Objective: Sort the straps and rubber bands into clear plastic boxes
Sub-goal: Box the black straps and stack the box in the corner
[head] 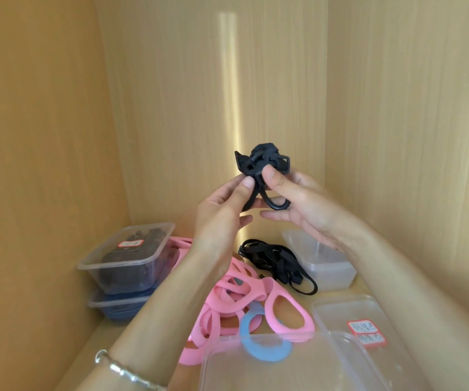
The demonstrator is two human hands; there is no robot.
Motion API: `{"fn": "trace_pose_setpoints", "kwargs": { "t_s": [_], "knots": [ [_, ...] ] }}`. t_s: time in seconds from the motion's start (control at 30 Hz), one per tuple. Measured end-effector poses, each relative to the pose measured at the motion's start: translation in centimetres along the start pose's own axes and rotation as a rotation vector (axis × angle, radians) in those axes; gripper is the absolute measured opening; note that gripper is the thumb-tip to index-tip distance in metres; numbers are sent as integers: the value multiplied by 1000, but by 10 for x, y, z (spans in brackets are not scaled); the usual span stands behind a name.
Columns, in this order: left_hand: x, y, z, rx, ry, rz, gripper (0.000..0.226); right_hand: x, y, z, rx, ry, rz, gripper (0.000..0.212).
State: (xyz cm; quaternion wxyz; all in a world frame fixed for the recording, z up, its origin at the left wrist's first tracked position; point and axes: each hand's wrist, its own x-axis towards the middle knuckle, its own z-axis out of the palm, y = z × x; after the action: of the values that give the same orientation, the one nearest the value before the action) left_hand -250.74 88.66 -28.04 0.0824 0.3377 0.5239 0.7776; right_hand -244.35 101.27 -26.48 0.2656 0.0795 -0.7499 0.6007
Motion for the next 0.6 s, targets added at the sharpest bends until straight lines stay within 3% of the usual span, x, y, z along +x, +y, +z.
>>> {"fn": "trace_pose_setpoints", "kwargs": {
  "t_s": [0.13,0.3,0.47,0.53,0.6],
  "knots": [
    [-2,3,1,94,-36,25,29,-1,-6,6,81,-13,9,57],
    [-9,7,5,284,-65,239,18,-6,-14,18,108,-47,34,64],
    [-6,-7,2,845,25,347,33,-19,-3,22,78,93,126,54],
    [-5,-12,2,890,-102,257,40,-30,7,17,73,124,204,42],
    [-7,-11,0,934,-368,117,37,-44,15,13,96,160,275,36]
  ]
}}
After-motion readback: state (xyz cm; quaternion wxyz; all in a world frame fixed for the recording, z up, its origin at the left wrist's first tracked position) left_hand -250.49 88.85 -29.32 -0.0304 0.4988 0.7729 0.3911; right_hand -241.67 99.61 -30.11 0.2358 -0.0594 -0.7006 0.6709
